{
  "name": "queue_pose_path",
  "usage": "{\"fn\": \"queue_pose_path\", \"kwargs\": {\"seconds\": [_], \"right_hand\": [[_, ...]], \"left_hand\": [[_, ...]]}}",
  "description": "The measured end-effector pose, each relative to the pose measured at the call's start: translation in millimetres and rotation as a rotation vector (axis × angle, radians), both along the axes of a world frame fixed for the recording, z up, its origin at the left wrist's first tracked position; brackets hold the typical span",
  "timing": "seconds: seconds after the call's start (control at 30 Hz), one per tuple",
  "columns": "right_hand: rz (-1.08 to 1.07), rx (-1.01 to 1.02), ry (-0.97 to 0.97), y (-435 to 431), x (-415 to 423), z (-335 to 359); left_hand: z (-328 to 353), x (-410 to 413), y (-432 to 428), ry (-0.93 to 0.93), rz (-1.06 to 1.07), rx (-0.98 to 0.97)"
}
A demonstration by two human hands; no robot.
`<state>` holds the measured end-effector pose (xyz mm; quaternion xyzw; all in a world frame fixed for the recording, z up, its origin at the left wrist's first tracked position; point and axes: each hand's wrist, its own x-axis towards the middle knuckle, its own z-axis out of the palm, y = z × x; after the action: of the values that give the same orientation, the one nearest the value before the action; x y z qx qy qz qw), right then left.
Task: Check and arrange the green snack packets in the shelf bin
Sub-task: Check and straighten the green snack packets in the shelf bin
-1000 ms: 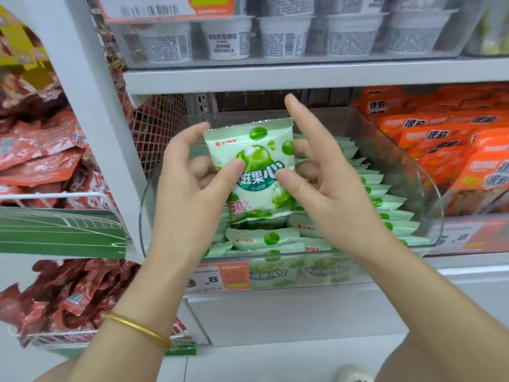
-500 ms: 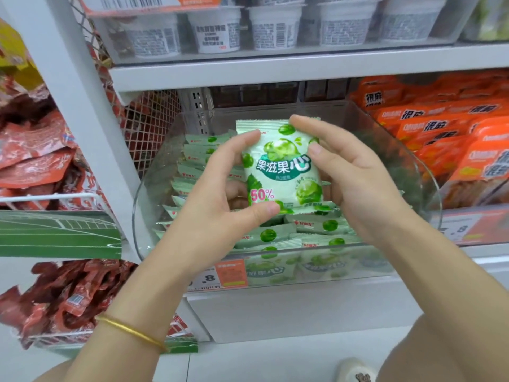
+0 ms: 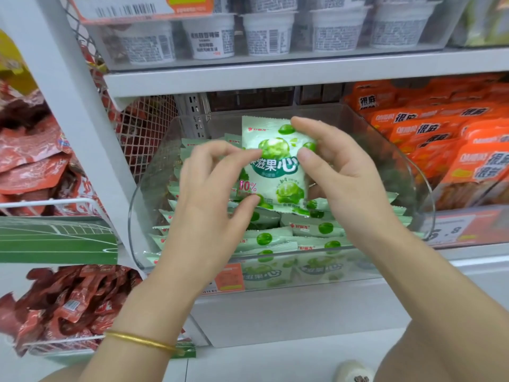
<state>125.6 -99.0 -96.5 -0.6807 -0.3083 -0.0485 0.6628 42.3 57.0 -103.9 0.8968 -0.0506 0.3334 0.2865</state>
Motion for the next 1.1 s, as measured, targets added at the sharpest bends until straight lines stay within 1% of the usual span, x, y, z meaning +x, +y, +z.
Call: {"fn": "queue_pose_path", "kwargs": {"seconds": [0.03,0.13,0.2,0.3,0.37,0.43,0.47,0.5,0.57,0.63,0.7,0.8,1.1], "right_hand": [[0.012,0.004,-0.016,0.6,-1.6,0.8],[0.098,0.051,-0.021,1.1,-8.8,5.6],[0.166,0.044,-0.064,0.5,-12.6,8.2],[0.211,0.03,-0.087,1.2,-11.8,7.4],[0.128,0.02,-0.096,1.8,-10.5,5.9],[-0.046,-0.042,-0.137,0.1,-5.5,4.5],[-0.098,-0.058,-0.128,-1.2,-3.1,4.6],[-0.096,-0.04,-0.095,-2.0,-1.3,4.4],[0.056,0.062,0.041,-2.2,-0.4,4.5],[0.178,0.139,0.168,-1.7,-1.2,5.5],[0.216,0.187,0.222,-1.6,-2.9,7.1],[0.215,0.224,0.239,-1.5,-3.6,8.2],[0.196,0.212,0.265,-1.6,-4.3,8.8]], "left_hand": [[-1.2,0.2,-1.2,0.014,-0.012,-0.024],[0.3,-2.5,-7.7,0.115,-0.058,-0.187],[2.6,-4.0,-11.2,0.163,-0.082,-0.264],[7.2,-5.1,-15.4,0.139,-0.13,-0.341],[9.7,-5.5,-14.4,0.122,-0.124,-0.45],[12.4,-5.6,-12.7,0.141,-0.168,-0.6],[12.6,-5.2,-12.1,0.145,-0.216,-0.674],[13.3,-5.1,-12.3,0.15,-0.266,-0.75],[15.1,-5.7,-14.0,0.153,-0.343,-0.862],[16.0,-7.5,-16.7,0.169,-0.397,-0.846],[17.3,-9.5,-18.0,0.191,-0.442,-0.781],[19.1,-11.1,-19.2,0.21,-0.475,-0.719],[18.8,-11.5,-19.0,0.237,-0.494,-0.752]]}}
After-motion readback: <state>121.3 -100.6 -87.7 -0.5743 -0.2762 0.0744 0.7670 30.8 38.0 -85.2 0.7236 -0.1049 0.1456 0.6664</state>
